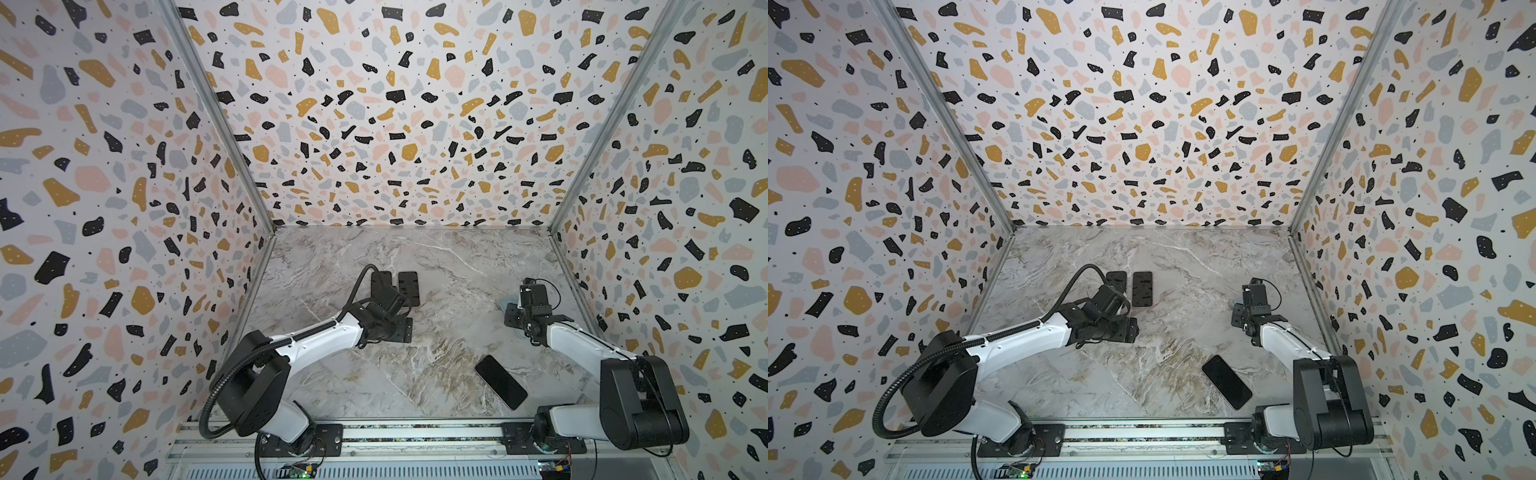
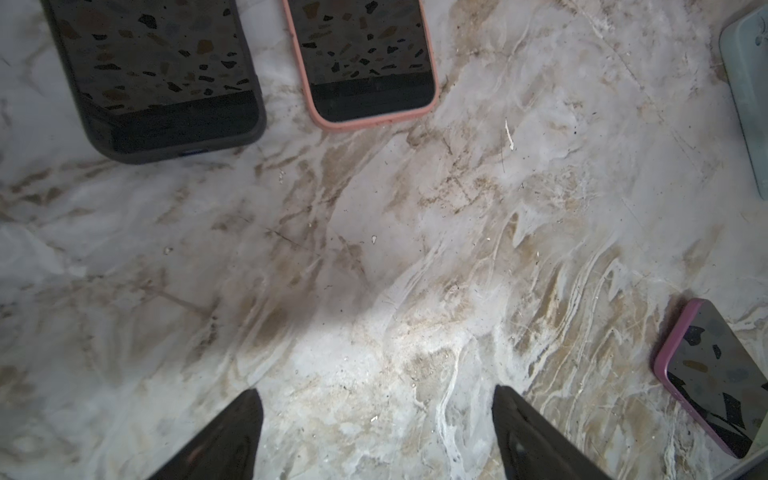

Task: Put the phone into the phone case
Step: 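Raise the left gripper while the right gripper moves over the light-blue case, then lower the right gripper onto the light-blue case edge and pinch it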

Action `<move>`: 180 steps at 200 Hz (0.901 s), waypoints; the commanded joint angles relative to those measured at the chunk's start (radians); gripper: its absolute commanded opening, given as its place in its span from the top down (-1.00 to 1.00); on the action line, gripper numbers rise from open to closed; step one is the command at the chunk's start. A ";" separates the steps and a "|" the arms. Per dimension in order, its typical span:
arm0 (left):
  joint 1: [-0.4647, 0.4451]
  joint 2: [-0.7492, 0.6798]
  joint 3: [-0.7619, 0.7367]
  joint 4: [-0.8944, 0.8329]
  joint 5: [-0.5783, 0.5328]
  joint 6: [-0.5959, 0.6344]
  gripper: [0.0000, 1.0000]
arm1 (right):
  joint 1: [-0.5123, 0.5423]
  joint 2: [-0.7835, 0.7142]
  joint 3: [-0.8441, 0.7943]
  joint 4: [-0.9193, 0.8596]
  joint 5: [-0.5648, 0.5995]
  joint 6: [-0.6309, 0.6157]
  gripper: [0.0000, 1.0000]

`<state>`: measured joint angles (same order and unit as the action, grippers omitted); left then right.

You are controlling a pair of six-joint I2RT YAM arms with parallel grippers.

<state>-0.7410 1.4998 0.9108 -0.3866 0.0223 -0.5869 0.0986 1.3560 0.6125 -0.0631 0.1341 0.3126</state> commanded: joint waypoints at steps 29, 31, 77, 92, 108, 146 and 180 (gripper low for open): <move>0.002 0.004 -0.022 0.046 0.042 0.033 -0.74 | -0.047 0.112 0.077 -0.024 -0.108 -0.053 0.14; 0.000 0.004 -0.022 0.048 0.043 0.033 -0.74 | -0.045 0.114 0.078 -0.025 -0.107 -0.052 0.13; 0.001 0.021 -0.009 0.055 0.057 0.032 -0.74 | -0.040 0.127 0.078 -0.021 -0.123 -0.063 0.07; 0.001 0.023 -0.004 0.055 0.054 0.033 -0.74 | -0.040 0.144 0.081 -0.018 -0.122 -0.059 0.13; 0.002 0.029 -0.003 0.057 0.057 0.032 -0.74 | -0.041 0.164 0.086 -0.018 -0.112 -0.056 0.26; 0.002 0.031 -0.009 0.068 0.056 0.026 -0.74 | -0.040 0.166 0.087 -0.017 -0.097 -0.045 0.51; 0.001 0.031 -0.007 0.069 0.053 0.020 -0.75 | -0.027 0.156 0.089 -0.020 -0.098 -0.035 0.66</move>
<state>-0.7410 1.5272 0.8982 -0.3347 0.0704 -0.5652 0.0608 1.5230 0.6781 -0.0639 0.0231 0.2661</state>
